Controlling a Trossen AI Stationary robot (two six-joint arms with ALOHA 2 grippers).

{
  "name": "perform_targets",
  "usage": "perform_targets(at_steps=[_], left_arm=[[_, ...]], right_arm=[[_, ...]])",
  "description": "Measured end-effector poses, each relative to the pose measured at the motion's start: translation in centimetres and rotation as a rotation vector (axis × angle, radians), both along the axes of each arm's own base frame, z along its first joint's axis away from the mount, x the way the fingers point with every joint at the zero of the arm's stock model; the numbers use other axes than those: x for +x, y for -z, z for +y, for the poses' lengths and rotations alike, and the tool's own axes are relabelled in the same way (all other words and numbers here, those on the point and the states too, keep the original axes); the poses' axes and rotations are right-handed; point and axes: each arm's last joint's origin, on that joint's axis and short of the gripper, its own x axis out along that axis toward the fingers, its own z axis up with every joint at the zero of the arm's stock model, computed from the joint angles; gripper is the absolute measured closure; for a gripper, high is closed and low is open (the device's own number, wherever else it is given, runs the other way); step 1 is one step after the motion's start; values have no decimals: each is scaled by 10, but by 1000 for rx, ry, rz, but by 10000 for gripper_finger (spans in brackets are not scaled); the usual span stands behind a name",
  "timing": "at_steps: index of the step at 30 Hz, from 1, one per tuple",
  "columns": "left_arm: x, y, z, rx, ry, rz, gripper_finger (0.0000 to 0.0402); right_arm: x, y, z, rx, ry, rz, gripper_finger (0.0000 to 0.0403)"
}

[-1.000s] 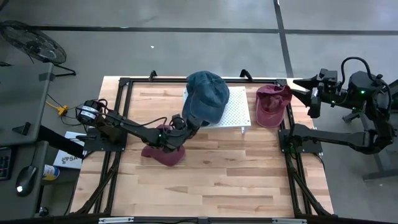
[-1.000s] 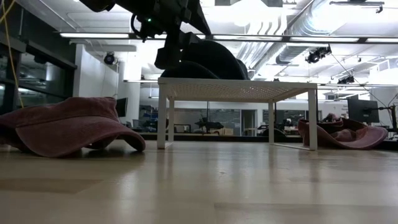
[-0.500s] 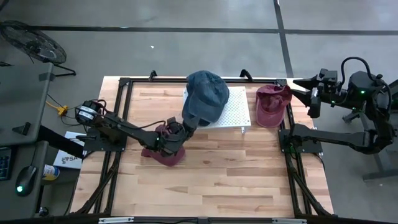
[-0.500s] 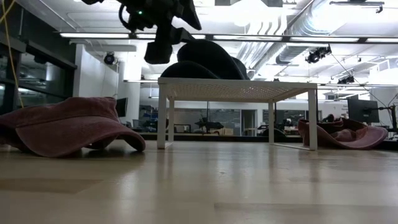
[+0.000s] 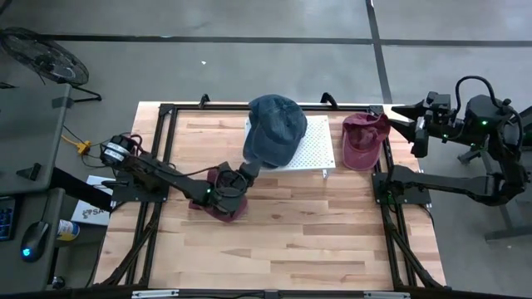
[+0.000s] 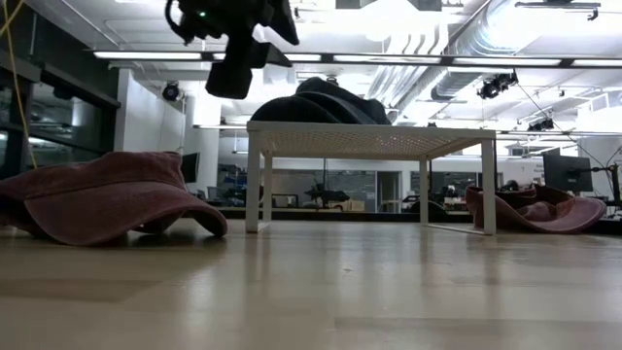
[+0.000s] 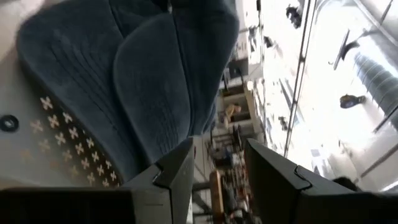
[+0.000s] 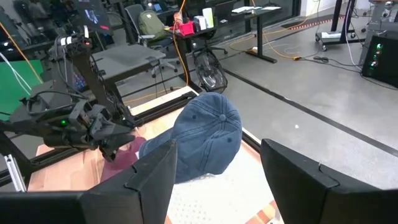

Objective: Pick & Place hat
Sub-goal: Put the right red cap on the shelf

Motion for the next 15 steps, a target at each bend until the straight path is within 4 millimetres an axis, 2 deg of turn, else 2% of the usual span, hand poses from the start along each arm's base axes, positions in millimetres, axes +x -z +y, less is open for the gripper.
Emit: perform_targets(at_steps=[7,10,15], left_arm=[[-3,-4,-3,25,-1,29,261],[-9,-18,-1,81,32,104,261],[-27,-53,6,251,92,295,261]], right_arm=[[0,1,0,3,0,6,176],[0,2,0,9,0,20,176],[-1,3,0,17,1,25,176]])
